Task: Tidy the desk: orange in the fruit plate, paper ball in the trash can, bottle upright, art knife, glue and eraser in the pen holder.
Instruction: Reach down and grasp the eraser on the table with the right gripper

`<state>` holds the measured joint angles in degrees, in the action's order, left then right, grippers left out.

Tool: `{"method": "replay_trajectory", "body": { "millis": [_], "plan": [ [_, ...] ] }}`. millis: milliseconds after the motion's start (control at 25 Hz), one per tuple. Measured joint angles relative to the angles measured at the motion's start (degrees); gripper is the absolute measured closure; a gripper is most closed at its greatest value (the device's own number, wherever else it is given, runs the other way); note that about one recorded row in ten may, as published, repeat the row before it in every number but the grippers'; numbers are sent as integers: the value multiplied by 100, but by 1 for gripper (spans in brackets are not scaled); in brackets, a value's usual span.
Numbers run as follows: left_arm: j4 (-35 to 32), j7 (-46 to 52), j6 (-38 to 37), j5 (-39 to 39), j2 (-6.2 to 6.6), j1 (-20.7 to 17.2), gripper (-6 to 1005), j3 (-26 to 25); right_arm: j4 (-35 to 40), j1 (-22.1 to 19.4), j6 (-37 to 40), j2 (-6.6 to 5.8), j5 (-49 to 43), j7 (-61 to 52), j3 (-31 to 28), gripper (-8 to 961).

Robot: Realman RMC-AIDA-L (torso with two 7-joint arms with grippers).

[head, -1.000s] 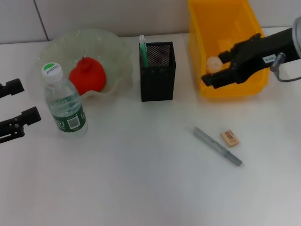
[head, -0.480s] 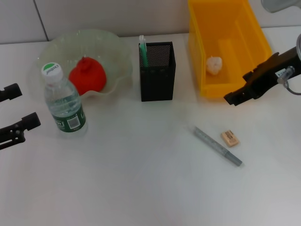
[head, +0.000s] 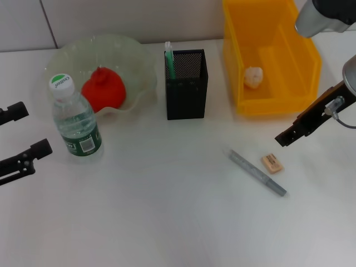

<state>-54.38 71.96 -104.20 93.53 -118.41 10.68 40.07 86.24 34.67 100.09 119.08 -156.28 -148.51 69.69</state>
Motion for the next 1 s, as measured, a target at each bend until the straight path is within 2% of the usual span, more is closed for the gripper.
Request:
{"method": "replay_trajectory", "body": {
  "millis": [360,1000],
  "plan": [
    [227,-156,-6,10,-6,75,172,71,-591,-65,-633,15,-82,75,36,218],
    [383,-393,144,11,-4,105,171,320,-998,9,-818,19,-44,87,312,219]
  ]
}}
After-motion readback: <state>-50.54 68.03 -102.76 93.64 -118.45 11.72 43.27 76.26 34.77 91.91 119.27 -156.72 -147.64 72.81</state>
